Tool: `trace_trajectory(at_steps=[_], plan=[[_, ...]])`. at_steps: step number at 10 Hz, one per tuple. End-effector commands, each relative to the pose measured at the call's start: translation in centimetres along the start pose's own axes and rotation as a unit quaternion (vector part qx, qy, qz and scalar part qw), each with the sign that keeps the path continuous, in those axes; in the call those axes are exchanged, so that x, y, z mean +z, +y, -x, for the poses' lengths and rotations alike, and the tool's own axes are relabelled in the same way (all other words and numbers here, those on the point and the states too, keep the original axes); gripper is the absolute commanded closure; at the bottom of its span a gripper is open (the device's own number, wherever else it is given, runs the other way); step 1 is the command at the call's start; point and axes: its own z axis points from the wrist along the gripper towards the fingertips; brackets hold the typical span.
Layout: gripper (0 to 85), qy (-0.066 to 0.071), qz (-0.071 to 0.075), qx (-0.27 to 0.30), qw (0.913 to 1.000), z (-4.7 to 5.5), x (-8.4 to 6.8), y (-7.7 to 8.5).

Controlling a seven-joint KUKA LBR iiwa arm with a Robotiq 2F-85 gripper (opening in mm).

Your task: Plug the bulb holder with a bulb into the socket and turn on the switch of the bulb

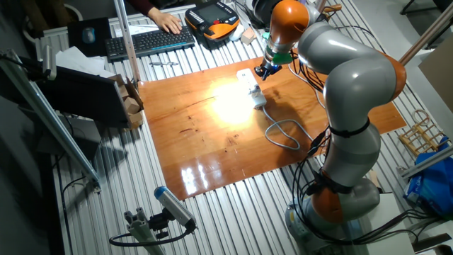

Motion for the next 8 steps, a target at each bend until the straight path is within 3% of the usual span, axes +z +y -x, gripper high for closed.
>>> trace_trajectory(at_steps=[1, 2, 3, 5, 6, 8], plan=[[85.0, 0.0, -0.002, 0.006, 1.0, 0.0, 0.01, -0.02], [85.0, 0.002, -0.008, 0.012, 0.9999, 0.0, 0.01, -0.02], [85.0, 0.005, -0.006, 0.015, 0.9999, 0.0, 0.01, -0.02], [85.0, 0.011, 0.035, 0.016, 0.9992, 0.0, 0.01, -0.02], [85.0, 0.014, 0.035, 0.018, 0.9991, 0.0, 0.01, -0.02], [85.0, 0.016, 0.014, 0.013, 0.9997, 0.0, 0.01, -0.02]])
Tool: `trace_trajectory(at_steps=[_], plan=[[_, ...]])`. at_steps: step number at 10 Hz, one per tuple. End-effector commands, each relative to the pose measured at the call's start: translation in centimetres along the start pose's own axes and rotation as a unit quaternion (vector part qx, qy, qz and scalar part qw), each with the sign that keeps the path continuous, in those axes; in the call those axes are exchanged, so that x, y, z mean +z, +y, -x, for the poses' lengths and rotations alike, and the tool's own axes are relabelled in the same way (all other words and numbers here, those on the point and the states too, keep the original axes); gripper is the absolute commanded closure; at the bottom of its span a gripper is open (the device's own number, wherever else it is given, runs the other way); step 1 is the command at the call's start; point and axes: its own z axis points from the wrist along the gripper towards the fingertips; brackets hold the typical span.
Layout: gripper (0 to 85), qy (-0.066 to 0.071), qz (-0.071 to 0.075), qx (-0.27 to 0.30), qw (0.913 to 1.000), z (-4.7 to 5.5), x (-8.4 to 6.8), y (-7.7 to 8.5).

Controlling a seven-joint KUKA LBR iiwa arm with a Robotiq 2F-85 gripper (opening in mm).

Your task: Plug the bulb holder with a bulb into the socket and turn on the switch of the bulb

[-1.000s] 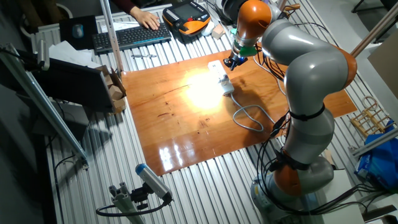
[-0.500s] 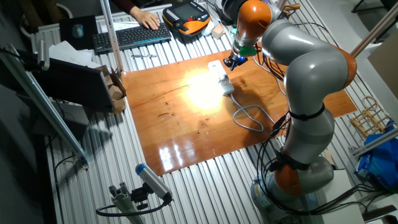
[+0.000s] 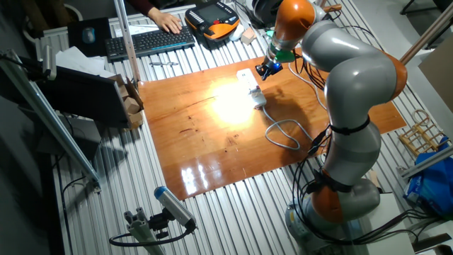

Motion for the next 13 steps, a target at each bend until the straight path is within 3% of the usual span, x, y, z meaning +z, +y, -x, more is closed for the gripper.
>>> trace_trajectory(at_steps=[1, 3, 5, 8, 13], plan=[[85.0, 0.003, 0.004, -0.003, 1.0, 0.0, 0.0, 0.0], [85.0, 0.007, -0.001, -0.02, 0.9998, 0.0, 0.0, 0.0], [85.0, 0.003, -0.02, -0.032, 0.9993, 0.0, 0.0, 0.0], [85.0, -0.014, -0.018, -0.039, 0.999, -1.7, -0.9, 0.3], [85.0, -0.007, -0.011, -0.036, 0.9993, -3.0, -0.9, 0.7]])
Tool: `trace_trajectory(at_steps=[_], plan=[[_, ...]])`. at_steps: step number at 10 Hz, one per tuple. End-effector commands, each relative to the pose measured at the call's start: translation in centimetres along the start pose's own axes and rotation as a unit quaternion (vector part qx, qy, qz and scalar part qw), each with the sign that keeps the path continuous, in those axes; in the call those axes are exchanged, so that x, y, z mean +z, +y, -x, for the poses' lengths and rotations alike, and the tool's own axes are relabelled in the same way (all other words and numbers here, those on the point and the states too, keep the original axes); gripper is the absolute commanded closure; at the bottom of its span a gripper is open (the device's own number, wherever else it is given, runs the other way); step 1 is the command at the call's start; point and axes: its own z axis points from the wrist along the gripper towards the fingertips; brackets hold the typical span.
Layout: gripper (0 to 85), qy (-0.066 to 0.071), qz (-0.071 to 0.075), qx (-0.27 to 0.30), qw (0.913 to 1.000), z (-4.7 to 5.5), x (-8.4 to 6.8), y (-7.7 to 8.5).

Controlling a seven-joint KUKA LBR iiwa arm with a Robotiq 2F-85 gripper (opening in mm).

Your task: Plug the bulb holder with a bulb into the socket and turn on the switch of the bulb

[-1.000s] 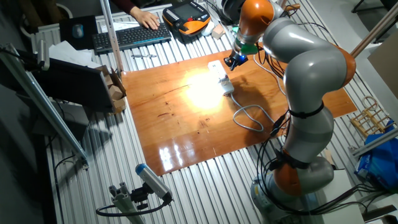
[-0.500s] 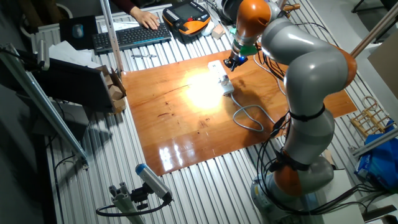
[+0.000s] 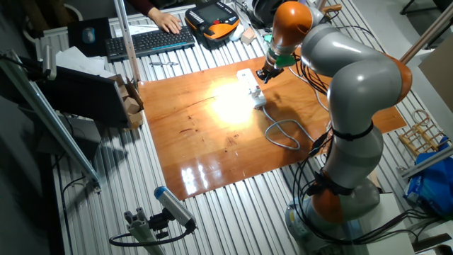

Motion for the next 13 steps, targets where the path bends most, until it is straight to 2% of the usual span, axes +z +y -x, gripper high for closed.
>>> trace_trajectory(at_steps=[1, 5, 7, 9, 11, 13], plan=[[85.0, 0.001, 0.001, 0.0, 1.0, -0.2, -0.2, 0.0], [85.0, 0.004, -0.003, 0.006, 1.0, -1.3, -2.0, 0.1], [85.0, 0.0, -0.009, 0.009, 0.9999, -1.7, -2.5, 0.1], [85.0, -0.005, -0.009, 0.014, 0.9998, -1.7, -2.4, 0.2], [85.0, -0.018, -0.02, 0.036, 0.999, -1.7, -2.4, 0.2], [85.0, -0.014, -0.021, 0.043, 0.9987, -1.7, -2.4, 0.2]])
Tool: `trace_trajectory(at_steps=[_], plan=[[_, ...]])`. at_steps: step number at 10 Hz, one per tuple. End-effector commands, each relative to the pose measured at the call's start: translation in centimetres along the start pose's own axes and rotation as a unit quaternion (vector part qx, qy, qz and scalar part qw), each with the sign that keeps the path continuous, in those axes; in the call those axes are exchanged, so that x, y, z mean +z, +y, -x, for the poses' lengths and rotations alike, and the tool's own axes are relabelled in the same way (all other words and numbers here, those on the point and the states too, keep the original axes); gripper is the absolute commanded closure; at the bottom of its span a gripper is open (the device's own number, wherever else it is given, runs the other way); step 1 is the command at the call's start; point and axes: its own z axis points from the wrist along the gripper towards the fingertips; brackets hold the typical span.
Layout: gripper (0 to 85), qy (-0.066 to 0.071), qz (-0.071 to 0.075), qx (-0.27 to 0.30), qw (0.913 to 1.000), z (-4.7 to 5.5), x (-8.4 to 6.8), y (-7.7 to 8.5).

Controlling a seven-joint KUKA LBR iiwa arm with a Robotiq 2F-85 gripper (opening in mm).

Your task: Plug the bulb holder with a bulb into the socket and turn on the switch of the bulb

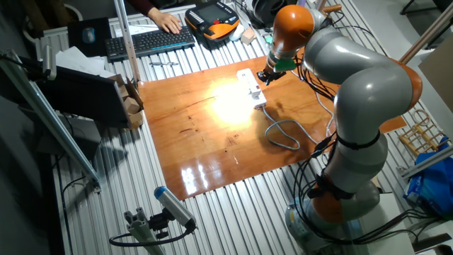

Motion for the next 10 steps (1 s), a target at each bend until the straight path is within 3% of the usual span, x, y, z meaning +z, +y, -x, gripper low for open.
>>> trace_trajectory(at_steps=[1, 3, 4, 5, 6, 8, 9, 10], plan=[[85.0, 0.006, -0.001, -0.003, 1.0, 0.0, 0.0, 0.0], [85.0, 0.039, 0.004, -0.034, 0.9987, 0.0, 0.0, 0.0], [85.0, 0.053, -0.029, -0.071, 0.9956, 0.0, 0.0, 0.0], [85.0, 0.068, -0.008, -0.072, 0.995, 0.0, 0.0, 0.0], [85.0, 0.06, 0.002, -0.067, 0.9959, 0.0, 0.0, 0.0], [85.0, 0.021, -0.002, -0.06, 0.998, -0.1, -0.1, 0.0], [85.0, 0.009, -0.002, -0.058, 0.9983, -1.0, -0.7, 0.0], [85.0, 0.007, 0.004, -0.062, 0.998, -1.7, -0.8, -0.3]])
